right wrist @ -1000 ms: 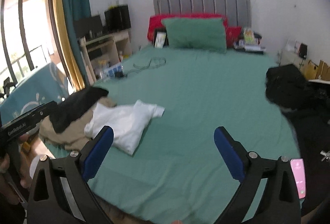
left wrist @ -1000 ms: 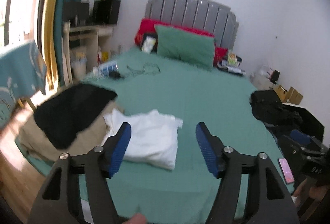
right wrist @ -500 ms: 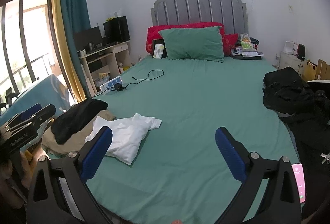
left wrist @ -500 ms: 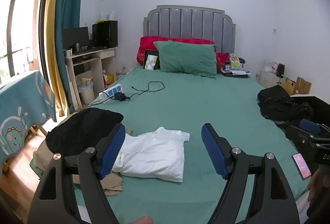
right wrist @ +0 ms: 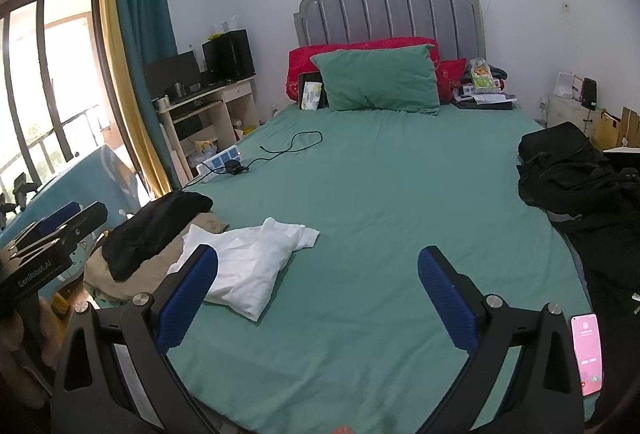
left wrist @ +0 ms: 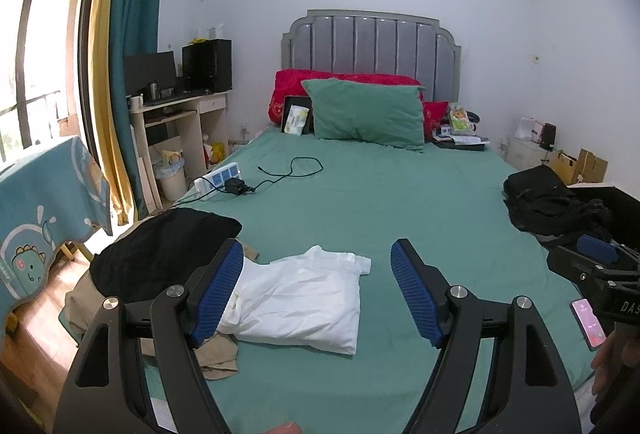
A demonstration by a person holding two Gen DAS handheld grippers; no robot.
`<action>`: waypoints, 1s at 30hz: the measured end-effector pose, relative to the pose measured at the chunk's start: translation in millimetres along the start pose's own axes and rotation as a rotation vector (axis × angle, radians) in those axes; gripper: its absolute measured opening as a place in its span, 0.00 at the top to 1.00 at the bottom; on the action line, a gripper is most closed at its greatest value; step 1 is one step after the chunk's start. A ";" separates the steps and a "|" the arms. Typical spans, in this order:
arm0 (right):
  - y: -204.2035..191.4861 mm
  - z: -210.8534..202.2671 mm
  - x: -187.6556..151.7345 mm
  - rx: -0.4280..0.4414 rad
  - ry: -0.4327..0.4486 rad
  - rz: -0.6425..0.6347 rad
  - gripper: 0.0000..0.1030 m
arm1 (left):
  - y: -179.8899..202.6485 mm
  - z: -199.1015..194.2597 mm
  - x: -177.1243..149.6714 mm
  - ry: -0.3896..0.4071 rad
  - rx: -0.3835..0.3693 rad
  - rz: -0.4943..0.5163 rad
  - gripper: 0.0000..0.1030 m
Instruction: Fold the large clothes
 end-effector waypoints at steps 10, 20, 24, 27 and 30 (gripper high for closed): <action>2.9 2.9 1.1 0.005 -0.005 0.003 0.04 | 1.1 1.5 -1.2 -0.003 0.002 0.002 0.23; 4.1 7.0 -0.8 0.007 -0.015 0.006 0.03 | 1.8 4.2 -3.6 -0.008 0.007 0.008 0.23; 3.9 6.9 -0.5 0.007 -0.014 0.007 0.03 | 1.0 5.6 -5.7 -0.009 0.012 0.004 0.23; 5.9 8.1 -0.7 0.006 -0.012 0.009 0.03 | 1.0 6.1 -6.2 -0.010 0.011 0.005 0.23; 7.4 8.4 -0.8 0.007 -0.011 0.009 0.03 | 1.6 6.0 -6.2 -0.011 0.011 0.006 0.23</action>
Point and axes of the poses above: each gripper's, at about its wrist camera, not at the fingertips, and z roughly the way its jaws point, y to its right, x to its top, the point moved 5 cm from there along z, roughly the way its jaws point, and after that the axes turned 14 degrees about -y, right-handed, at the moved point
